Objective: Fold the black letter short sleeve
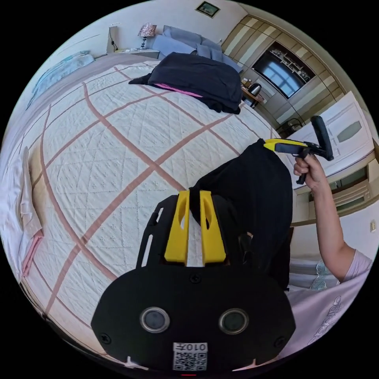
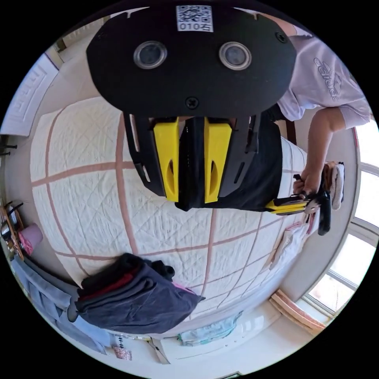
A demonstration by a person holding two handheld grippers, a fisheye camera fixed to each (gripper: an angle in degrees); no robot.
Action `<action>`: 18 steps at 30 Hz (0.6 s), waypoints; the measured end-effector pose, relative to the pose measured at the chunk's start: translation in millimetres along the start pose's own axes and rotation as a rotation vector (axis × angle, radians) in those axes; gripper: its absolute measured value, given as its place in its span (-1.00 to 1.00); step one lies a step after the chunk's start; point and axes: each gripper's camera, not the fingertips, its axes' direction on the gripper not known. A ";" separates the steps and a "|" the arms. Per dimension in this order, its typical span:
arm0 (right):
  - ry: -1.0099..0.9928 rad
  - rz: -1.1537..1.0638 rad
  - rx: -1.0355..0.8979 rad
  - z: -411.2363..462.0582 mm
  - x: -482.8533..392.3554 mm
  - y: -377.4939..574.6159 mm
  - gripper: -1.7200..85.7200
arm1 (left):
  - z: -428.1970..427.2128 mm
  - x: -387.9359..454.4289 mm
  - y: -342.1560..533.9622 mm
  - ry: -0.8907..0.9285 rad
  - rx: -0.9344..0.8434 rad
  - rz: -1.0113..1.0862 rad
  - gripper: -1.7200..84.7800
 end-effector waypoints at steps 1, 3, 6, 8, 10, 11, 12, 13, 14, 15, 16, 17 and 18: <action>0.067 0.001 0.013 0.9 -3.3 -2.7 -0.87 | -2.3 -0.8 1.3 0.001 0.006 0.013 -0.87; 0.004 0.014 0.108 -13.5 -0.7 0.6 -0.89 | -17.2 -8.6 8.4 0.023 0.048 0.055 -0.91; -0.252 0.092 0.116 -13.2 31.5 -2.5 -0.89 | -25.7 -38.0 17.7 0.158 0.094 0.001 -0.93; -0.378 0.149 0.034 11.0 55.1 -11.3 -0.89 | -12.3 -56.6 18.3 0.208 0.064 -0.051 -0.93; -0.489 0.204 0.021 29.5 75.3 -14.2 -0.90 | 5.6 -73.7 18.0 0.255 0.043 -0.105 -0.94; -0.495 0.199 0.030 28.9 76.4 -14.0 -0.90 | 11.3 -85.1 19.8 0.314 0.054 -0.152 -0.93; -0.476 0.180 0.036 24.9 75.2 -12.7 -0.90 | 11.9 -94.9 22.8 0.376 0.069 -0.196 -0.93; -0.435 0.154 0.045 17.8 72.3 -8.4 -0.89 | 11.7 -97.6 24.0 0.395 0.071 -0.207 -0.93; -0.413 0.141 0.056 12.4 70.7 -4.5 -0.89 | 9.4 -98.5 26.6 0.408 0.071 -0.206 -0.92; -0.377 0.108 0.095 -1.7 66.7 7.3 -0.88 | 0.6 -91.9 29.9 0.377 0.075 -0.166 -0.92; -0.340 0.078 0.145 -17.7 60.6 22.8 -0.87 | -6.4 -86.5 31.9 0.331 0.075 -0.143 -0.91; -0.319 0.059 0.171 -24.9 55.9 31.0 -0.87 | -23.0 -74.0 37.5 0.186 0.077 -0.106 -0.90; -0.270 0.019 0.210 -34.8 44.1 45.3 -0.85 | -39.6 -60.3 43.5 0.035 0.101 -0.064 -0.89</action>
